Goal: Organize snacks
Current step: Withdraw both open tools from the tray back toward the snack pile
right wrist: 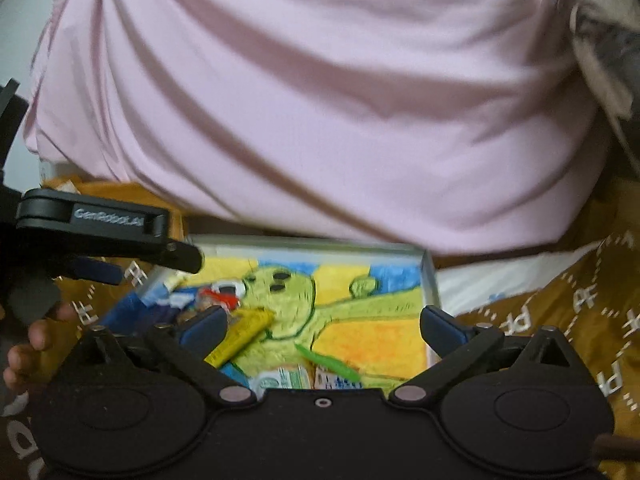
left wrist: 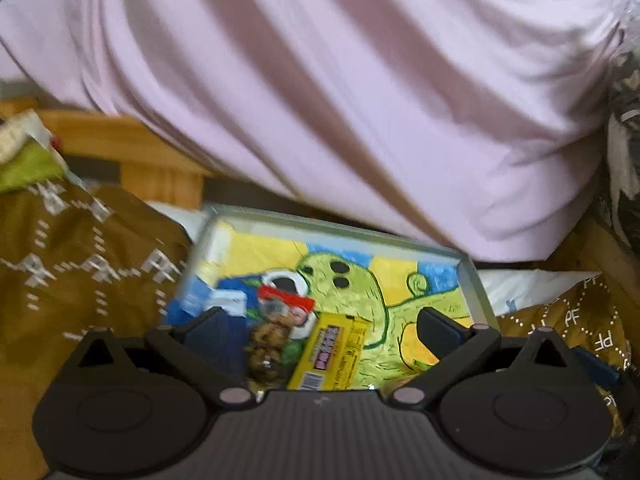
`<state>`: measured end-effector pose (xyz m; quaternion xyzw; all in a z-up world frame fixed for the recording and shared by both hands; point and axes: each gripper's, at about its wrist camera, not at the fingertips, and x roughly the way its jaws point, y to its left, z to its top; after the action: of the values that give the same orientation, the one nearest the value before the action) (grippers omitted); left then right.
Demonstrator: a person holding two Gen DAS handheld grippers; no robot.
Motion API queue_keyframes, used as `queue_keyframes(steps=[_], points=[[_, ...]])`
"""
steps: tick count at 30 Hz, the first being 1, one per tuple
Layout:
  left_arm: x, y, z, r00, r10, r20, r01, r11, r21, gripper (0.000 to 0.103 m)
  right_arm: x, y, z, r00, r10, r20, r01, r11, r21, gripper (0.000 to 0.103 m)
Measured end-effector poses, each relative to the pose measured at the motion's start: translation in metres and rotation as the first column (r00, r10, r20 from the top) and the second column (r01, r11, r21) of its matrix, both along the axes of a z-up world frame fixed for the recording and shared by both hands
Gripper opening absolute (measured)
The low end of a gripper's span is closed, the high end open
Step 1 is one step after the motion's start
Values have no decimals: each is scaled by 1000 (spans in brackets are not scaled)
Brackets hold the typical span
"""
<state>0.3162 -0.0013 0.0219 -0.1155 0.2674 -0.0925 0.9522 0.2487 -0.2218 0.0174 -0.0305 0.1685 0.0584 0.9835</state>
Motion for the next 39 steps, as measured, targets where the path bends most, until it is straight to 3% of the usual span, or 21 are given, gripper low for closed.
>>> queue_keyframes(steps=[6, 15, 18, 21, 25, 30, 35, 39], points=[[-56, 13, 23, 997, 27, 75, -31, 998, 47, 103, -31, 3, 19, 999, -16, 49, 14, 999, 32, 102], [-128, 30, 39, 996, 28, 90, -36, 995, 88, 103, -87, 17, 27, 998, 22, 54, -26, 997, 74, 102], [-148, 29, 39, 995, 31, 92, -44, 988, 146, 103, -109, 24, 27, 998, 38, 47, -41, 997, 68, 102], [-167, 25, 34, 998, -20, 65, 7, 978, 208, 103, -128, 30, 24, 999, 46, 16, -47, 996, 72, 102], [-186, 30, 23, 998, -68, 13, 64, 974, 218, 103, -148, 39, 19, 1000, 11, -19, -10, 997, 73, 102], [-199, 40, 5, 998, -41, -37, 48, 970, 237, 103, -167, 49, 11, 998, -13, -59, 16, 998, 60, 102], [-198, 49, -12, 990, 1, -139, 41, 954, 297, 103, -171, 53, -4, 984, 3, -177, 16, 994, 105, 102], [-192, 54, -21, 981, -25, -192, 75, 963, 259, 103, -168, 58, -17, 965, 16, -261, 13, 994, 109, 102]])
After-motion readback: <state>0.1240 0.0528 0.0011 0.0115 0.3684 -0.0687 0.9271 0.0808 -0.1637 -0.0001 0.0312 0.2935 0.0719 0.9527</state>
